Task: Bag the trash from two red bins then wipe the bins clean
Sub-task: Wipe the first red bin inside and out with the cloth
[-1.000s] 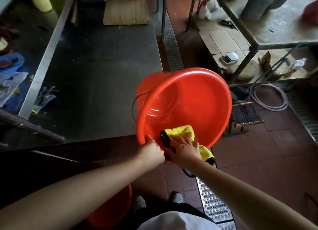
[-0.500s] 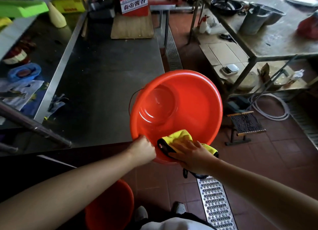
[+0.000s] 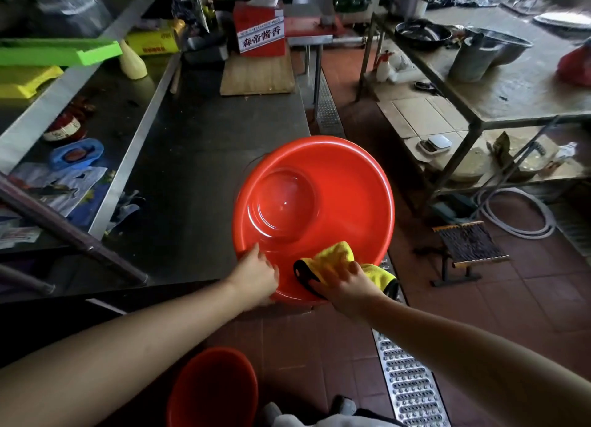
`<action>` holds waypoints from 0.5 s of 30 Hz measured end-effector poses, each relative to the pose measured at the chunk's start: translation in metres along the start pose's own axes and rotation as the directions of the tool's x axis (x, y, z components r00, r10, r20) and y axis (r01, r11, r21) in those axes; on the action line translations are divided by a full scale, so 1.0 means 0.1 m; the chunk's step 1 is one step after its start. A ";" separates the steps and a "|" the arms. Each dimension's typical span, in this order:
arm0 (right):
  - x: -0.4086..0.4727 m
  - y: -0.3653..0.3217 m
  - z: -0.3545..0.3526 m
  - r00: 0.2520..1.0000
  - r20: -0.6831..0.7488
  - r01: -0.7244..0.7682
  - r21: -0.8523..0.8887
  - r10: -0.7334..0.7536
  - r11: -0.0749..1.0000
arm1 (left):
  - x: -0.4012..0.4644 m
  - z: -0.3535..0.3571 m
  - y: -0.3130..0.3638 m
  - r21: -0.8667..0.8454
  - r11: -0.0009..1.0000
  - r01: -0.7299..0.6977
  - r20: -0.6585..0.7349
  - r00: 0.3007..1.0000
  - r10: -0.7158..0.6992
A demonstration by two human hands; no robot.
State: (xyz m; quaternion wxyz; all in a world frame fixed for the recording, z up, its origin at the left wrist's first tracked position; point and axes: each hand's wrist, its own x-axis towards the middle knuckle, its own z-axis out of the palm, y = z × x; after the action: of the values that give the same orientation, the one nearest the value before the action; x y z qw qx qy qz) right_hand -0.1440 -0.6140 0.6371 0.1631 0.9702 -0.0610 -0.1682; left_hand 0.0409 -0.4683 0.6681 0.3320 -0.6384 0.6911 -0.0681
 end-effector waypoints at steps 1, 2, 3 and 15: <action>0.00 -0.03 0.00 1.000 -0.029 0.002 0.024 -0.001 1.000 | 0.05 0.00 0.15 -0.028 0.999 0.020 0.020 1.000 -0.020; 0.00 -0.05 -0.01 0.999 -0.049 0.002 0.039 -0.001 0.999 | 0.11 -0.01 0.30 -0.080 0.995 0.052 0.043 0.998 -0.048; 0.02 -0.08 -0.03 0.998 -0.064 0.003 0.045 0.000 0.999 | 0.17 -0.02 0.43 -0.153 0.983 0.100 0.058 0.994 -0.092; 0.06 0.14 0.09 0.998 0.017 0.048 0.212 -0.053 0.976 | 0.23 0.12 0.54 -0.141 0.979 0.144 -0.026 0.989 -0.149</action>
State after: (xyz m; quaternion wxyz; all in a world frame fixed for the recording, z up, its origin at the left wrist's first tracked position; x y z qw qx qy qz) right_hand -0.1423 -0.6307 0.6315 0.0537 0.9813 -0.0560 -0.1759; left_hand 0.0033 -0.4763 0.6220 0.2681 -0.7078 0.6512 -0.0557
